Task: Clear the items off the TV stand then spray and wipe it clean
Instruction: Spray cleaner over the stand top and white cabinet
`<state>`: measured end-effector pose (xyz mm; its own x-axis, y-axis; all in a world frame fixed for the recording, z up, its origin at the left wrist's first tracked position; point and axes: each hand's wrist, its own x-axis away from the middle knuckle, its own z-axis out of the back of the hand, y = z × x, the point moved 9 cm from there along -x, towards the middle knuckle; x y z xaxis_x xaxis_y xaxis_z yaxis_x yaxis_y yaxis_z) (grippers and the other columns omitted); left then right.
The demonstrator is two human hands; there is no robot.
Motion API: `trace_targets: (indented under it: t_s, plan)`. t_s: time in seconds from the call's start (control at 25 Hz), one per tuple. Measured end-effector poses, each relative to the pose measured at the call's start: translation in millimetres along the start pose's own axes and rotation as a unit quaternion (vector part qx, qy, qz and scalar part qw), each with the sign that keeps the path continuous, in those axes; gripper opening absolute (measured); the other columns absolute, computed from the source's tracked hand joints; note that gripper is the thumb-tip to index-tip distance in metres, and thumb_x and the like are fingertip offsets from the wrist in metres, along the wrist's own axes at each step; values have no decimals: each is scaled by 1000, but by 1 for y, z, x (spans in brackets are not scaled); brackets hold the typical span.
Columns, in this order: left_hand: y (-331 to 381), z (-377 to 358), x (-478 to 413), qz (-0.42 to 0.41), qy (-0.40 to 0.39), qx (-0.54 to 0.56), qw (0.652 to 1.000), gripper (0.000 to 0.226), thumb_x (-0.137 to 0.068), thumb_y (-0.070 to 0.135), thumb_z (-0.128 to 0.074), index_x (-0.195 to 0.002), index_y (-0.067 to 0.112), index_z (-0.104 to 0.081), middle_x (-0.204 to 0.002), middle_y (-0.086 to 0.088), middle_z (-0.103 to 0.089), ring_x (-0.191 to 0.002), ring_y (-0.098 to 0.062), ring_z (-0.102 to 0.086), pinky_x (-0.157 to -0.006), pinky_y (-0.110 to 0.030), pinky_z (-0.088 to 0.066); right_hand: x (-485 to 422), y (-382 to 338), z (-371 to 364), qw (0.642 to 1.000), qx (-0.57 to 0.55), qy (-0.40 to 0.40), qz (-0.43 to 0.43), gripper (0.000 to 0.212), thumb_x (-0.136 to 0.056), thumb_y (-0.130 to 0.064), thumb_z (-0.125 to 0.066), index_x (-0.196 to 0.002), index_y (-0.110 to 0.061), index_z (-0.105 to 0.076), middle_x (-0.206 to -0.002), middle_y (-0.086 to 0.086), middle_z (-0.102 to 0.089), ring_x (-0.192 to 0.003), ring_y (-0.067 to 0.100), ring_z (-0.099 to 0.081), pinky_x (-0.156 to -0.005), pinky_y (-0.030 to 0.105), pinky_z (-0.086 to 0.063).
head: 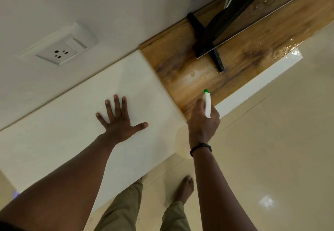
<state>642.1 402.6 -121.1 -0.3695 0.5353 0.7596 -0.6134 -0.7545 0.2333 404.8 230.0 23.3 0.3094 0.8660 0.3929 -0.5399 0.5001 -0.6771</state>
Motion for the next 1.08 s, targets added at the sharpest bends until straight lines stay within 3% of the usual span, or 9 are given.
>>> trace_targets:
  t_s: [0.12, 0.28, 0.52, 0.68, 0.76, 0.88, 0.96, 1.0, 1.08]
  plan:
    - [-1, -1, -1, -5, 3, 2, 1000, 134, -47, 111, -12, -138, 37, 53, -147, 9, 59, -126, -18, 63, -106, -61, 30, -4, 14, 16, 1000, 27, 7, -3, 37, -85, -44, -50, -75, -11, -65, -69, 11, -66, -62, 36, -67, -67, 55, -60]
    - [-2, -2, -2, -6, 8, 5, 1000, 136, -46, 111, -11, -142, 35, 50, -148, 8, 58, -128, -21, 61, -111, -66, 24, 15, 31, 21, 999, 27, -6, -17, 40, -81, -44, -50, -72, -7, -62, -72, 21, -62, -70, 50, -61, -67, 61, -56]
    - [-1, -3, -3, -19, 33, 2, 999, 138, -51, 109, -19, -145, 32, 47, -159, 1, 46, -146, -30, 43, -113, -67, 20, 80, 4, -40, 976, 70, -170, 114, 23, -91, -46, -56, -82, -28, -69, -66, -10, -67, -58, 23, -65, -58, 48, -60]
    - [-4, 0, -6, -25, 45, 4, 999, 130, -57, 104, -17, -143, 31, 48, -156, 1, 48, -150, -31, 37, -114, -66, 19, 101, -5, -62, 982, 30, -171, 71, 23, -80, -53, -51, -71, -37, -65, -69, -15, -65, -70, 28, -64, -66, 55, -60]
    - [-10, 2, 0, -62, 65, 18, 996, 123, -65, 101, -13, -154, 30, 35, -161, 2, 41, -151, -26, 35, -117, -66, 16, 111, -5, -66, 982, 27, -171, 77, 18, -77, -55, -50, -72, -43, -63, -72, -18, -64, -70, 32, -63, -66, 58, -59]
    - [-34, 4, 31, -130, 127, 56, 982, 112, -81, 93, -24, -163, 28, 15, -167, 4, 30, -154, -20, 28, -123, -59, 8, 131, 9, -64, 973, 44, -192, 118, 17, -82, -53, -51, -70, -48, -62, -68, -34, -60, -59, 16, -60, -59, 53, -61]
    - [-63, -6, 62, -134, 157, 42, 978, 111, -82, 92, -29, -163, 29, 13, -169, 4, 27, -156, -23, 23, -121, -57, 9, 142, 33, -56, 970, 57, -194, 133, 12, -86, -49, -52, -80, -45, -62, -70, -39, -58, -65, -3, -60, -57, 43, -59]
    - [-79, -13, 77, -123, 158, 29, 979, 112, -82, 93, -30, -163, 30, 13, -169, 3, 26, -157, -24, 21, -119, -59, 9, 145, 48, -49, 972, 56, -186, 130, 14, -86, -48, -51, -88, -39, -61, -71, -37, -60, -65, -8, -58, -55, 35, -55]
    - [-109, -29, 97, -78, 139, 3, 987, 115, -79, 94, -31, -163, 30, 14, -169, 1, 25, -158, -27, 19, -117, -63, 9, 150, 80, -34, 978, 44, -174, 105, 28, -82, -44, -49, -78, -17, -58, -66, -7, -64, -51, 8, -50, -54, 32, -42]
